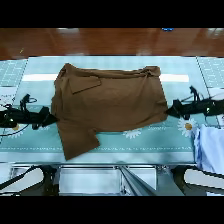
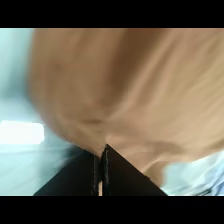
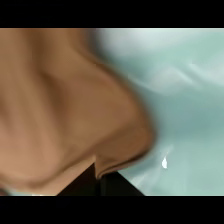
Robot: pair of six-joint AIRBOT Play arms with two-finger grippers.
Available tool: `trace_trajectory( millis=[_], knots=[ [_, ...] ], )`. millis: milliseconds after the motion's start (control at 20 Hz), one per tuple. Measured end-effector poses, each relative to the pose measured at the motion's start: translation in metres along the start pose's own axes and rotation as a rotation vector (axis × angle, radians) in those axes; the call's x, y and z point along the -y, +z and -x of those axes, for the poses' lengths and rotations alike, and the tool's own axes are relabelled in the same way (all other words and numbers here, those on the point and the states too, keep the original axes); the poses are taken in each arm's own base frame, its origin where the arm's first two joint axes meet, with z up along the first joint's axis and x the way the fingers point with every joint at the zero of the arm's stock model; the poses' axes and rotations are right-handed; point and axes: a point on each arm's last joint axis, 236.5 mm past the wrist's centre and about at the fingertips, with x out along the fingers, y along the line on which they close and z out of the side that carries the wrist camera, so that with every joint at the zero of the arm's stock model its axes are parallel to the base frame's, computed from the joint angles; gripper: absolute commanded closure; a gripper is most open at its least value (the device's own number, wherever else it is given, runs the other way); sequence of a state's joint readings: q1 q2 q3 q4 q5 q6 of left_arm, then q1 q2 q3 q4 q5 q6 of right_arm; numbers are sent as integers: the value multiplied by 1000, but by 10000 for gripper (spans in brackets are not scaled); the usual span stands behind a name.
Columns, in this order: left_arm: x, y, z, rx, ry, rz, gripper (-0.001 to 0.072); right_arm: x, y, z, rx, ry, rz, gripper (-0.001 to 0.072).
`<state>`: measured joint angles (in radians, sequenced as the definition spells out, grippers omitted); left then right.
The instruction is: Fold the shirts.
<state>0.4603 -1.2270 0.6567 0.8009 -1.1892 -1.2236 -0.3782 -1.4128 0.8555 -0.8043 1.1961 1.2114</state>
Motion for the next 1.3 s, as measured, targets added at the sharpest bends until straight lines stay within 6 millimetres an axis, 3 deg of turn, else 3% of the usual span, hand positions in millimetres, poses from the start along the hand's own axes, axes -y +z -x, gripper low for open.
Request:
trace_trajectory(
  millis=[100,200,300,400,550,700,800,950,1150,1300],
  knots=[
    [40,28,25,104,-86,-60,687,-36,31,33,85,15,114,683],
    [97,62,68,254,-199,-151,688,-81,62,79,208,26,240,683],
    [162,86,125,413,-300,-277,688,-136,87,141,368,28,383,683],
    [226,93,192,572,-370,-423,688,-195,97,211,552,25,523,683],
    [308,69,286,791,-430,-646,688,-273,76,306,805,22,703,683],
    [366,18,361,985,-463,-826,688,-324,23,378,1014,-10,840,683],
    [388,-20,393,1090,-456,-913,688,-339,-13,412,1123,-61,898,683],
    [393,-72,423,1238,-331,-1006,688,-344,-61,442,1226,-153,939,683],
    [378,-136,457,1444,-121,-1039,688,-329,-110,458,1273,-271,919,683],
    [358,-170,474,1554,4,-1004,688,-319,-130,461,1284,-312,895,683]
  ],
)
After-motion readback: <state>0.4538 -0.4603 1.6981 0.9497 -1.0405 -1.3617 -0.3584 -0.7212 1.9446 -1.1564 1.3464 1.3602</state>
